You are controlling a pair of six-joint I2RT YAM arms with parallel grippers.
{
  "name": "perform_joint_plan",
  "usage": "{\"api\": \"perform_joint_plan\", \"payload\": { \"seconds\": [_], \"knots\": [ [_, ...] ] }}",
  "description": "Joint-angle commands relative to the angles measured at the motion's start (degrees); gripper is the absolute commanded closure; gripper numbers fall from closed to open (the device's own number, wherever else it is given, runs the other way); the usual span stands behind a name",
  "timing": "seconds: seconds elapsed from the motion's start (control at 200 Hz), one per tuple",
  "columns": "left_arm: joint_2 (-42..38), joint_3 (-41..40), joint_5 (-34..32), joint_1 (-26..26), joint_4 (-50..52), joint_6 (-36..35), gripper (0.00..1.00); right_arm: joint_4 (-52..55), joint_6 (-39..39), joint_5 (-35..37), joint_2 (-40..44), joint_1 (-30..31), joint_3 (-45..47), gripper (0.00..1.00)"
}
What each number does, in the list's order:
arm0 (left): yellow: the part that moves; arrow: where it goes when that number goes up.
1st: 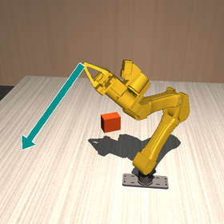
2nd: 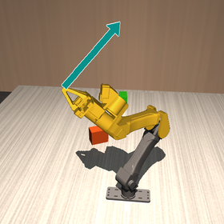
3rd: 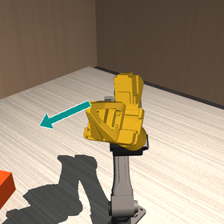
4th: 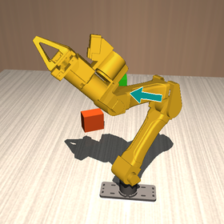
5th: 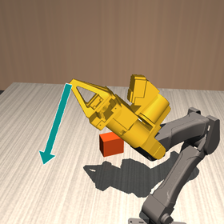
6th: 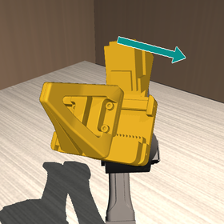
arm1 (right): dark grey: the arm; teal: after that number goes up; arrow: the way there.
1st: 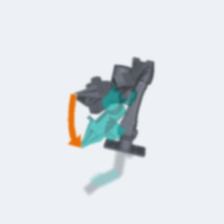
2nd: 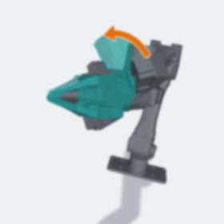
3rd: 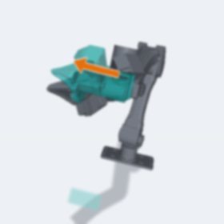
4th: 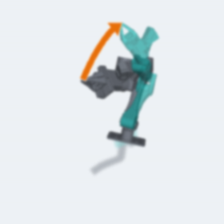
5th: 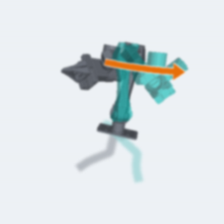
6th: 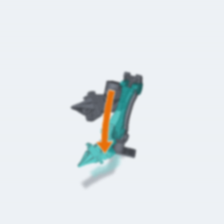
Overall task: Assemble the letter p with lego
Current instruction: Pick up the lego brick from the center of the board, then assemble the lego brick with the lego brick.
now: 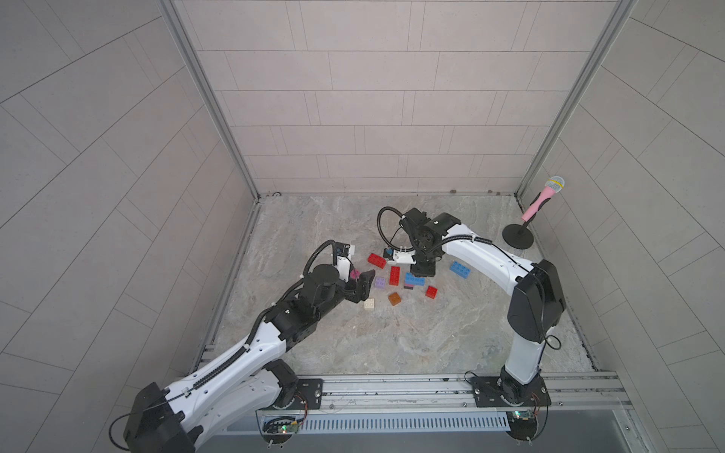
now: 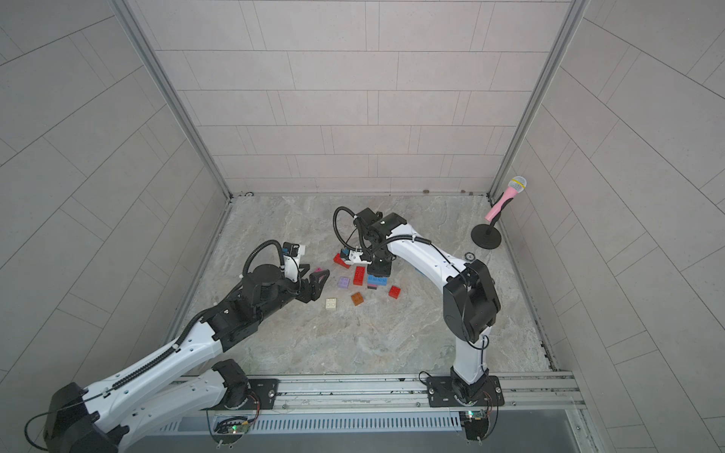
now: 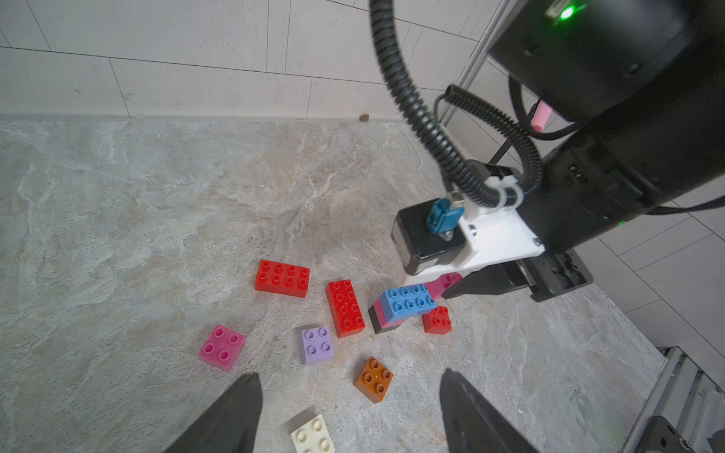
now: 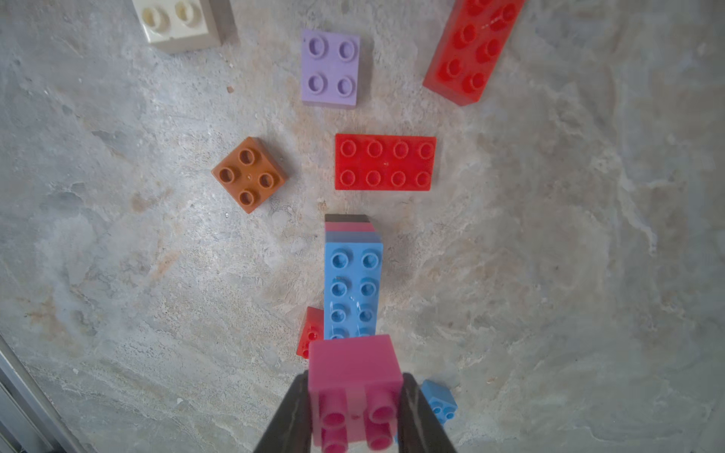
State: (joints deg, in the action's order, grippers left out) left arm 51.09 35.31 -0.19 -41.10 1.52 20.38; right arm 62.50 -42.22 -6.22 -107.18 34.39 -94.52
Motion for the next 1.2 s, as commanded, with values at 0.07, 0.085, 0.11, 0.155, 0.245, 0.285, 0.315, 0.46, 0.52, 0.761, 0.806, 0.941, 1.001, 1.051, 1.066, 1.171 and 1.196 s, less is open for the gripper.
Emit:
{"api": "perform_joint_plan", "payload": {
  "seconds": [0.07,0.085,0.11,0.155,0.245,0.285,0.315,0.46,0.52,0.761,0.806,0.941,1.001,1.051,1.066,1.171,1.196],
  "knots": [
    [-0.68,-0.82,-0.04,0.3,-1.87,-1.7,0.22,3.62,-3.2,-0.64,-3.53,0.91,-3.22,0.8],
    [-0.62,-0.78,-0.08,0.24,-1.87,-1.73,0.22,3.66,-3.02,-0.7,-3.78,0.94,-3.39,0.8],
    [-0.69,-0.82,-0.1,0.29,-1.87,-1.75,0.22,3.52,-2.71,-0.79,-4.28,0.94,-3.6,0.8],
    [-0.66,-0.86,-0.12,0.3,-1.95,-1.8,0.22,3.27,-2.23,-0.9,-4.89,1.03,-3.83,0.8],
    [-0.7,-0.94,-0.13,0.26,-1.91,-1.91,0.22,2.89,-1.3,-0.6,-5.97,1.14,-4.24,0.8],
    [-0.72,-0.94,-0.11,0.26,-1.96,-1.92,0.22,2.81,-0.87,-0.34,-6.45,1.16,-4.44,0.8],
    [-0.64,-0.96,-0.08,0.29,-1.97,-1.92,0.22,2.72,-0.53,-0.14,-6.68,1.14,-4.56,0.8],
    [-0.63,-1.03,-0.24,0.39,-1.96,-2.1,0.22,2.85,0.94,0.07,-8.01,1.16,-5.74,0.8],
    [-0.68,-1.04,-0.23,0.4,-1.97,-2.03,0.22,3.13,1.41,0.23,-8.6,1.12,-6.21,0.8],
    [-0.61,-1.08,-0.17,0.41,-2.03,-2.19,0.22,3.68,2.31,0.42,-9.72,1.12,-6.86,0.8],
    [-0.63,-1.04,-0.24,0.45,-2.04,-2.19,0.22,3.9,2.45,0.3,-9.81,1.12,-6.82,0.8],
    [-0.54,-1.12,-0.18,0.5,-2.09,-2.19,0.22,4.38,2.84,0.15,-9.74,1.14,-6.83,0.8],
    [-0.47,-1.12,-0.1,0.5,-2.21,-2.14,0.22,4.56,3.01,0.07,-9.72,1.12,-6.82,0.8],
    [-0.38,-1.12,-0.08,0.53,-2.22,-2.19,0.22,4.56,3.19,0.07,-9.77,1.13,-6.75,0.8],
    [-0.38,-1.12,-0.11,0.5,-2.18,-2.17,0.22,4.56,3.19,0.07,-9.8,1.18,-6.73,0.8],
    [-0.49,-1.12,-0.1,0.52,-2.22,-2.17,0.22,4.47,3.41,0.06,-10.16,1.13,-6.66,0.8],
    [-0.47,-1.18,-0.11,0.52,-2.22,-2.18,0.22,4.4,3.46,0.07,-10.34,1.2,-6.67,0.8]
  ]
}}
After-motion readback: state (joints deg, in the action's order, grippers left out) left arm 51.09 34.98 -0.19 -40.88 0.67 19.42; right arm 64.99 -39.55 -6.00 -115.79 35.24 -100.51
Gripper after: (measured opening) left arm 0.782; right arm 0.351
